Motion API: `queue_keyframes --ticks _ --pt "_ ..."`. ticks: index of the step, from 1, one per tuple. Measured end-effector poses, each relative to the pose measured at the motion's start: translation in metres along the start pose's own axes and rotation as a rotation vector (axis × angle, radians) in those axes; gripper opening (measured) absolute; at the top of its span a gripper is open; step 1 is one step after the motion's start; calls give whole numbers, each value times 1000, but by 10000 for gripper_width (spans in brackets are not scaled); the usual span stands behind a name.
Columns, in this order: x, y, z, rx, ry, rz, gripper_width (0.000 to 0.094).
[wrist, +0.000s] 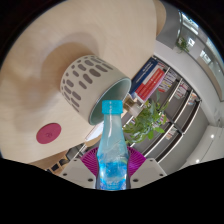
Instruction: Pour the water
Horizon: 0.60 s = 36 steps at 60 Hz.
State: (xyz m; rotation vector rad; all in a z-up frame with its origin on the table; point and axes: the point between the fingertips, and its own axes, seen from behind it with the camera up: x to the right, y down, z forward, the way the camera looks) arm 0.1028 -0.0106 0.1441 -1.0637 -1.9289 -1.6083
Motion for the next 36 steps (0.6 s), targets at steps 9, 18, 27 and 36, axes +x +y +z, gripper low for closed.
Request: queue_keyframes --ticks 9,18,27,36 --pt "20 0 -10 32 13 284 338" --pt "60 16 -27 77 48 755 338" --pt "93 49 -43 126 87 1244 343" --pt "83 81 -39 157 113 1766 358"
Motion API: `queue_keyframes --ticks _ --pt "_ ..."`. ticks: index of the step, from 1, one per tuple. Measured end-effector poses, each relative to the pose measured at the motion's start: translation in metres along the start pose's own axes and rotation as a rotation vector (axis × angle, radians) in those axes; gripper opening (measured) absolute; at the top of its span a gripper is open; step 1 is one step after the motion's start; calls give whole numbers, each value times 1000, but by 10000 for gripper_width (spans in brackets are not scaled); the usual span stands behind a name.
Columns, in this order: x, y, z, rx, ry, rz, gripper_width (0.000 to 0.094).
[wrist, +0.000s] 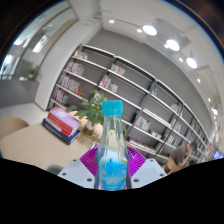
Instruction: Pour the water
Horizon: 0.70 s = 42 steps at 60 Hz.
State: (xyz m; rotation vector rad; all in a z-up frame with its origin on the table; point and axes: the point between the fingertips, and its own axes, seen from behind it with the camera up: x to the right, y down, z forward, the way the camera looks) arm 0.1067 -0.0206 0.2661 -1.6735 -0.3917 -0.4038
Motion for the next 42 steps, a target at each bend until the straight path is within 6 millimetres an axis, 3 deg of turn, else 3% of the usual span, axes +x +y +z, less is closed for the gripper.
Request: queue_keyframes --ticks 8,11,12,13,20,21,22,32,33,38,42 --pt "21 42 13 -37 26 324 356" --pt "26 60 17 -52 24 381 356" --pt "14 66 27 -59 31 397 356" --pt "23 72 24 -63 26 410 356" --pt "28 117 31 -116 21 469 356" --pt "27 123 32 -121 19 474 356" --pt "11 127 42 -125 23 478 356" --pt "3 176 38 -169 5 526 379" --pt "6 169 39 -127 14 526 358" --pt "8 168 29 -123 15 510 358" --pt "3 171 32 -112 22 519 380"
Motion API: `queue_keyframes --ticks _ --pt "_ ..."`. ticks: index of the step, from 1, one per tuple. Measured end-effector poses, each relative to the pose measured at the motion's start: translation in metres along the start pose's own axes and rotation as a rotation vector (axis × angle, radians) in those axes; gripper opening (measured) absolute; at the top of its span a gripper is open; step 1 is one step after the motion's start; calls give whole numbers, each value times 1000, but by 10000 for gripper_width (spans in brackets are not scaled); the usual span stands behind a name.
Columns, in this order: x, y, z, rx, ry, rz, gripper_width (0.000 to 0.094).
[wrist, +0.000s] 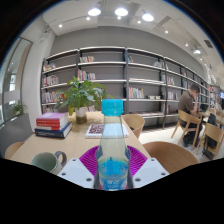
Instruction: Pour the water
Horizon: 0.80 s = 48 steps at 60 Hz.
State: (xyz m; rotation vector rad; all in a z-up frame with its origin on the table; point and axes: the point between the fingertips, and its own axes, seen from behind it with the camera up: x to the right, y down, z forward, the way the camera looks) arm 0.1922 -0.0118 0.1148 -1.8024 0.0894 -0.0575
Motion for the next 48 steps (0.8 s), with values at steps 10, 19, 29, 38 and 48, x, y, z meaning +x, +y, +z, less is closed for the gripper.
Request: queue_keyframes --ticks 10,19,29,38,48 --pt "1 11 -1 -55 1 15 556" --pt "9 46 -25 -194 52 53 816" --pt "-14 87 -87 -301 40 -9 805" --pt "-68 112 -143 -414 -3 -9 825" --pt "-133 84 -178 -419 -69 -15 832"
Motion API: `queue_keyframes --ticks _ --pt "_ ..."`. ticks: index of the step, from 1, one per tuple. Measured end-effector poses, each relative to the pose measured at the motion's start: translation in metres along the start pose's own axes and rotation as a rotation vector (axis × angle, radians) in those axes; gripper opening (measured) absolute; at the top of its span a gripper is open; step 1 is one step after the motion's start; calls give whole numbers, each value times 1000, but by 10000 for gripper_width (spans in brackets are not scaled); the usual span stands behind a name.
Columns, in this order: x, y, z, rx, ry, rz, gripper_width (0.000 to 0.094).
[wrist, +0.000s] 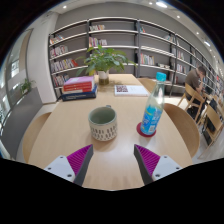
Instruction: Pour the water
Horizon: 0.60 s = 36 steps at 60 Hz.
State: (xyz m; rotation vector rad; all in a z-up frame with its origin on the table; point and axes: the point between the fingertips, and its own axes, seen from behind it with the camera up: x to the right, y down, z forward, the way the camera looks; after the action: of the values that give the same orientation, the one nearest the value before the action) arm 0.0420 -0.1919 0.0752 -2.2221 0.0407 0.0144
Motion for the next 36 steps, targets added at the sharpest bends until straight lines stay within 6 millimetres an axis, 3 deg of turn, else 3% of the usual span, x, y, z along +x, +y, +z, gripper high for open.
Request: queue_keyframes --ticks 7,13,25,36 --pt "-36 -27 -24 35 -31 -11 837" --pt "-53 -52 -41 73 -34 -29 839" --pt "-67 -84 -63 109 -14 -31 839" --pt "-77 -100 -77 129 -17 -17 833"
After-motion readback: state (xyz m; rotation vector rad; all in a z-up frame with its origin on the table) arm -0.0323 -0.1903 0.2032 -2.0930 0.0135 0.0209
